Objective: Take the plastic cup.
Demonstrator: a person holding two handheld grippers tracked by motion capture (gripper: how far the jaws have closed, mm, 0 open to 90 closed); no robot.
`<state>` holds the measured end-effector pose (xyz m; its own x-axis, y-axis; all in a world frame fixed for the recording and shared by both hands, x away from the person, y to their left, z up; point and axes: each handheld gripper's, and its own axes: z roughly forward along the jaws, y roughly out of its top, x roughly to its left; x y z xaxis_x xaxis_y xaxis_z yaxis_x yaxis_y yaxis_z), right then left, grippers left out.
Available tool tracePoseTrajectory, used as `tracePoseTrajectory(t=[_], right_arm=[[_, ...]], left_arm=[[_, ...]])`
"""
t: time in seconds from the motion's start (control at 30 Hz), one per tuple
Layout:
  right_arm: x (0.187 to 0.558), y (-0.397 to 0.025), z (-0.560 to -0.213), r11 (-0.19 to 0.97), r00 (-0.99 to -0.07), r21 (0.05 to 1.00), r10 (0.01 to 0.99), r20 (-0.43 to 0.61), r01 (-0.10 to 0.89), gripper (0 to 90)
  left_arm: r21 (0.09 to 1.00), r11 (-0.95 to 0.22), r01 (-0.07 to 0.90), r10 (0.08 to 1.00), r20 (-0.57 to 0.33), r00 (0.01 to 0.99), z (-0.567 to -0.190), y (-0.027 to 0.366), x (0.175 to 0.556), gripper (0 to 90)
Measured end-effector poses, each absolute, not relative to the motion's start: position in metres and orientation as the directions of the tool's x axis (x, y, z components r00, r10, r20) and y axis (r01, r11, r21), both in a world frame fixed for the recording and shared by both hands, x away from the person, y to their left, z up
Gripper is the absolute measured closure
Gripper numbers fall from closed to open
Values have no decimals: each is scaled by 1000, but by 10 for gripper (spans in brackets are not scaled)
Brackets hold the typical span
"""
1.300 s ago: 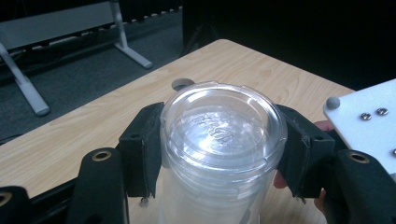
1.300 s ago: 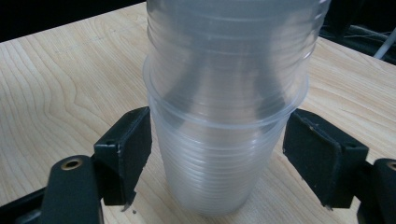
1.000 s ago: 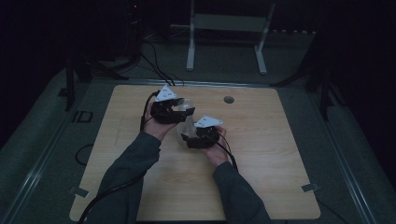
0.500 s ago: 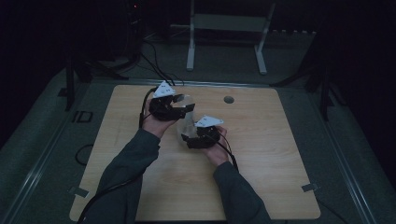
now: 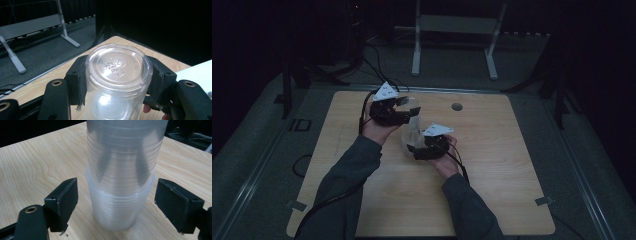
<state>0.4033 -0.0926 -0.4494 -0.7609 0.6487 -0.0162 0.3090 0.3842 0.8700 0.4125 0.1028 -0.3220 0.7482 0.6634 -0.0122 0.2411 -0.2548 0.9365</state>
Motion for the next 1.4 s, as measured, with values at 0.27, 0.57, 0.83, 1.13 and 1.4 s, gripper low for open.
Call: tracePoseTrajectory(t=[0.27, 0.57, 0.83, 1.13, 1.4], right_arm=[[400, -98, -446, 383, -762, 873, 647, -19, 303, 186], [396, -100, -443, 378, -763, 878, 646, -23, 294, 186], [391, -105, -441, 394, -763, 873, 645, -40, 287, 186], [385, -114, -436, 406, -758, 869, 650, -56, 284, 170], [381, -121, -433, 431, -755, 861, 649, -88, 270, 172]], left_arm=[[944, -248, 218, 663, 1, 749, -311, 105, 409, 409], [950, -239, 198, 664, 11, 748, -304, 107, 406, 409], [954, -231, 190, 666, 13, 746, -298, 111, 403, 410], [956, -239, 168, 658, 32, 753, -291, 114, 396, 410], [959, -239, 155, 650, 39, 759, -288, 117, 389, 410]])
